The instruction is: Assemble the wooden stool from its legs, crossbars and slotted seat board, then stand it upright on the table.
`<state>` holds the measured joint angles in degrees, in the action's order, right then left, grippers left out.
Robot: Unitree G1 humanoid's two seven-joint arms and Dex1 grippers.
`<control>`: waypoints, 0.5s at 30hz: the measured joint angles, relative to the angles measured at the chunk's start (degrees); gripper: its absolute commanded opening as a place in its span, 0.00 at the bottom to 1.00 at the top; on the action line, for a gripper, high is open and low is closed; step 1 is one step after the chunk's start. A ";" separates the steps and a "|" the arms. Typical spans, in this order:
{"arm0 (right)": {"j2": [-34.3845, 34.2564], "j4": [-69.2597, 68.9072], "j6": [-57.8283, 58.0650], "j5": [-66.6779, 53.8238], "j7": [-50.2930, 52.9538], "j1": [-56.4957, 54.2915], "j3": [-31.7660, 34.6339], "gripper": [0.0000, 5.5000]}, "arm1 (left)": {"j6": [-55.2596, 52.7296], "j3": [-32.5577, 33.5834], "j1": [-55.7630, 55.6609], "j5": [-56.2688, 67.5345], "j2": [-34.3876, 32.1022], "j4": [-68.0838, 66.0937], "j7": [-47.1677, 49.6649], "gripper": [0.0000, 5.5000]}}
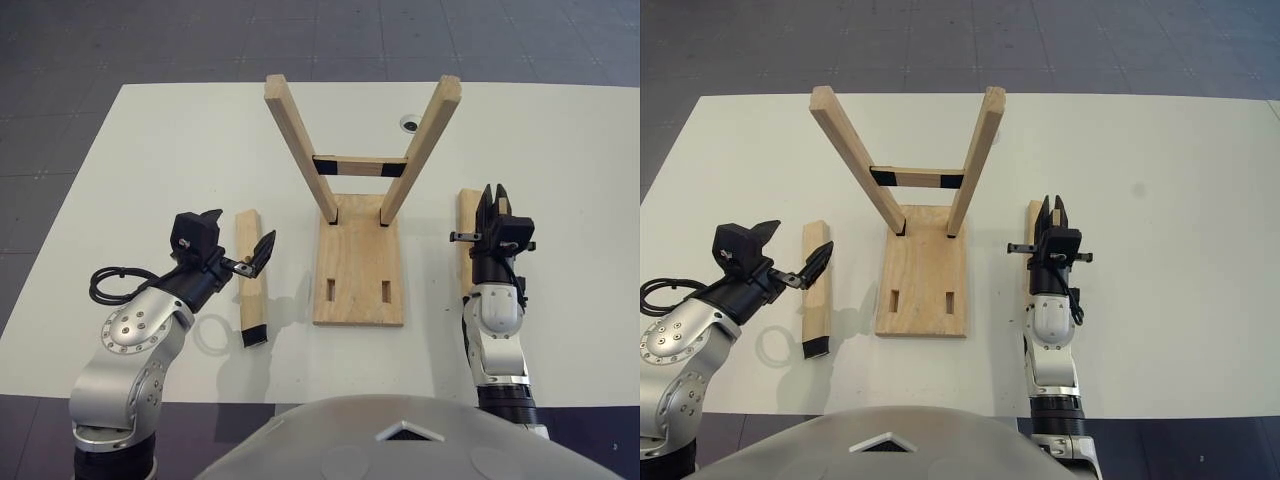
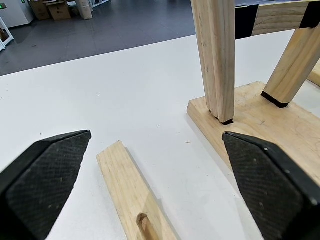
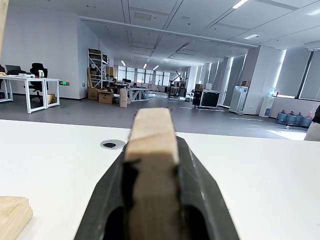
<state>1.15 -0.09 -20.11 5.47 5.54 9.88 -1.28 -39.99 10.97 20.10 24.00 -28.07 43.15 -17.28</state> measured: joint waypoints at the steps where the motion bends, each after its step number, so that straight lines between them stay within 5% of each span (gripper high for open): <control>1: -0.01 -0.02 0.01 -0.07 -0.16 -0.02 0.12 0.07 | 0.00 0.00 0.00 0.01 0.00 0.00 -0.01 0.88; 15: 0.11 -6.63 10.36 -1.28 -2.94 0.32 0.64 0.07 | 0.00 0.00 0.02 0.43 0.01 0.01 0.03 0.88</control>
<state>1.26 -6.71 -9.74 4.19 2.60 10.19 -0.64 -40.00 10.97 20.12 24.44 -28.06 43.16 -17.24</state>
